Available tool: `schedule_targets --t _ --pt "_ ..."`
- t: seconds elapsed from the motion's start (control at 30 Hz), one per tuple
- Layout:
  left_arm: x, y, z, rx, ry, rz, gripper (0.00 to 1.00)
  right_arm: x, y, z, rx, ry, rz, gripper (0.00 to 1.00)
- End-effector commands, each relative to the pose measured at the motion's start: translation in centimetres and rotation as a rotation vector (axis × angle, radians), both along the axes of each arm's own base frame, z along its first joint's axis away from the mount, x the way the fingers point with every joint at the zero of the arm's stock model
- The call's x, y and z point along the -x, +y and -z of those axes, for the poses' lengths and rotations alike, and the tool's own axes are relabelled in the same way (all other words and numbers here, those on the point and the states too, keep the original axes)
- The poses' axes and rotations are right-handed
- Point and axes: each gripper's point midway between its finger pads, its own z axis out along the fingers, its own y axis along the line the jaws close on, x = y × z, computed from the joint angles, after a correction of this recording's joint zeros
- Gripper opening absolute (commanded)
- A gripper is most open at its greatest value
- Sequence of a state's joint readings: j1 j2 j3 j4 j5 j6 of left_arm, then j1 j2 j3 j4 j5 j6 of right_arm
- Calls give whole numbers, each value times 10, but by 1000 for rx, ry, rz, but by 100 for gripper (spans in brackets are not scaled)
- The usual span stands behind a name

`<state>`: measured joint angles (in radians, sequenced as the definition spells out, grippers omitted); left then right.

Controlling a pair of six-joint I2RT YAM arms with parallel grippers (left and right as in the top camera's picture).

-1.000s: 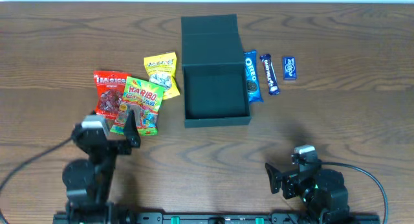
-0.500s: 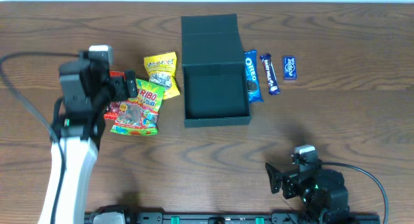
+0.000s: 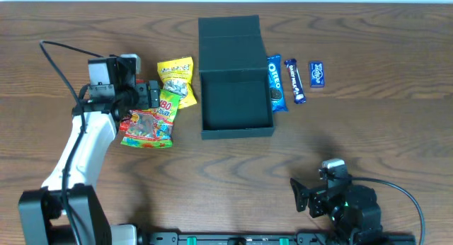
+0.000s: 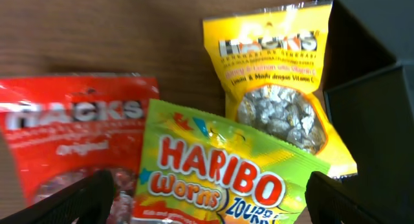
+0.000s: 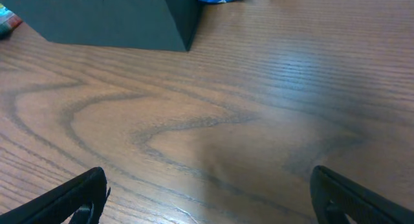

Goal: Pack container
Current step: 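Reach the left gripper down to the green Haribo bag and grasp it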

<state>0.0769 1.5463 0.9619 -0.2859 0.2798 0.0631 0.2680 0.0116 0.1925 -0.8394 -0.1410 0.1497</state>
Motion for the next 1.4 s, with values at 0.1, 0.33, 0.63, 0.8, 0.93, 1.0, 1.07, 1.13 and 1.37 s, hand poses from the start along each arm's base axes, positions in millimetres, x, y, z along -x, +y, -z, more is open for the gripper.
schedule_targets --t 0.1,0.33,0.63,0.8,0.93,1.0,1.07,1.13,1.37 --pt "3 -6 23 39 83 10 95 1 3 1 -8 1 -11 99" --pt "14 -23 51 8 176 50 81 1 3 1 -9 2 -10 99" --pt "18 -8 59 -302 199 -4 87 1 3 1 -8 1 -11 99" --pt "22 -6 68 -309 233 -6 85 1 3 1 -9 2 -11 99" --pt "25 -9 79 -294 264 9 79 1 3 1 -9 2 -11 99" --pt "27 -10 84 -289 277 13 75 1 3 1 -8 1 -11 99" --pt "28 -10 89 -290 292 16 64 1 3 1 -8 1 -11 99" --pt "31 -11 93 -288 307 20 46 1 3 1 -8 1 -11 99" --pt "35 -13 96 -264 329 8 6 1 3 1 -8 1 -11 99"
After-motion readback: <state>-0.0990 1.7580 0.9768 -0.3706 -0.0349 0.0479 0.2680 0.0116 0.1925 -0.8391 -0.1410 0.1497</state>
